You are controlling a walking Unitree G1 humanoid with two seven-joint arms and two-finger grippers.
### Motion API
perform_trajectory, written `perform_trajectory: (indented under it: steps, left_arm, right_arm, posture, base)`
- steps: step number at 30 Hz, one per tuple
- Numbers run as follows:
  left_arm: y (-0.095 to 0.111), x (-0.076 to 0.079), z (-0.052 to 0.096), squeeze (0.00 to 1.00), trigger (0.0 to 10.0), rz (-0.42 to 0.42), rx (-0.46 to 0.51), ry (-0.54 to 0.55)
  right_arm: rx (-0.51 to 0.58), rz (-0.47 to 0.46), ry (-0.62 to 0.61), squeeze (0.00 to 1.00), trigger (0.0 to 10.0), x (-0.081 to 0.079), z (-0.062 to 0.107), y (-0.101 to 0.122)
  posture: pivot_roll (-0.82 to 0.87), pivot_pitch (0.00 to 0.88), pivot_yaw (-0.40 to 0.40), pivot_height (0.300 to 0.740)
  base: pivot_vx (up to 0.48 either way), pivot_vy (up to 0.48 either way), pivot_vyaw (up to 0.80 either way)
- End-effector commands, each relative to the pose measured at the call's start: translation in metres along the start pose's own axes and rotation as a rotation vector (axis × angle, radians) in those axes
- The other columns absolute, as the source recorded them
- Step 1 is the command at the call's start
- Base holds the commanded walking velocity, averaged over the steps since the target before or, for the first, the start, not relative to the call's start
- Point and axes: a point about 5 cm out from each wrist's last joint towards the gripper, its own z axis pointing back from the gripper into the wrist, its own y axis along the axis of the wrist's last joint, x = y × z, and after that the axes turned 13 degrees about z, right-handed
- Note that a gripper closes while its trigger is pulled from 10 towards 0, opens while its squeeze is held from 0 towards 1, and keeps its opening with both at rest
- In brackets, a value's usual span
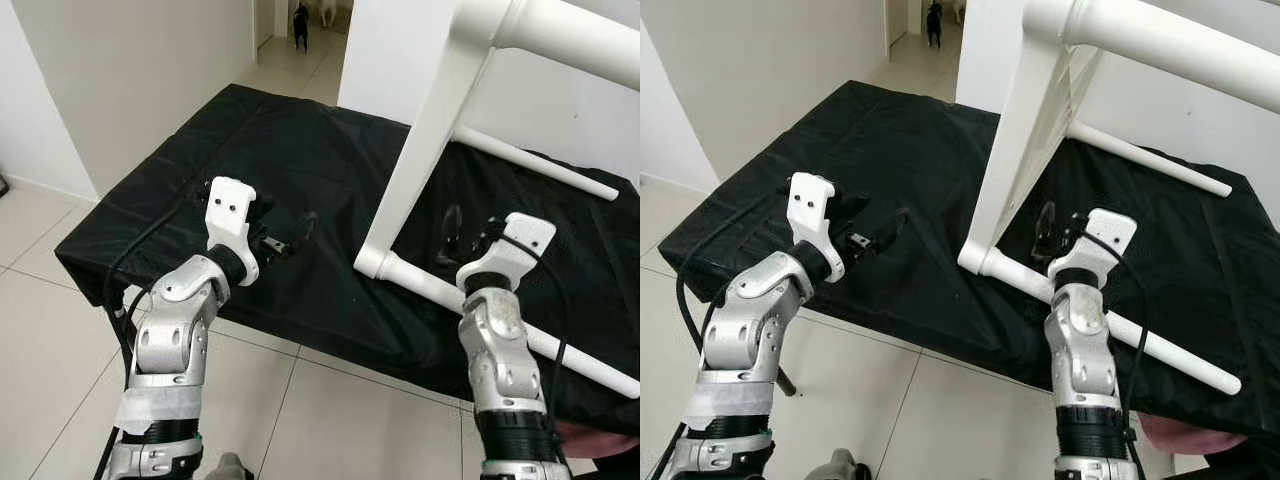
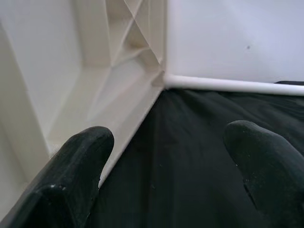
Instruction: Building children table
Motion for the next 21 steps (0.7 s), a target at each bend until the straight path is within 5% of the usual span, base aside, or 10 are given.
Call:
perform_trajectory:
  steps: [1,21]
  left_arm:
    - [0.003,-0.015,0.004,0.00,10.0,-0.002,0.079,0.315]
    - [-0.012,-0.001,0.023,0.00,10.0,-0.063,0.063,0.274]
  right_arm:
    - [0.018,0.018,-0.010,0.96,10.0,-0.001,0.002,0.002]
    - [0.005,0.014,0.229,1.00,10.0,-0.037,0.018,-0.009]
  posture:
    - [0.02,0.000,-0.076,0.740]
    - [0.05,0.000,-0.105,0.740]
  base:
    - [0.000,0.000,0.00]
    - [0.000,0.000,0.00]
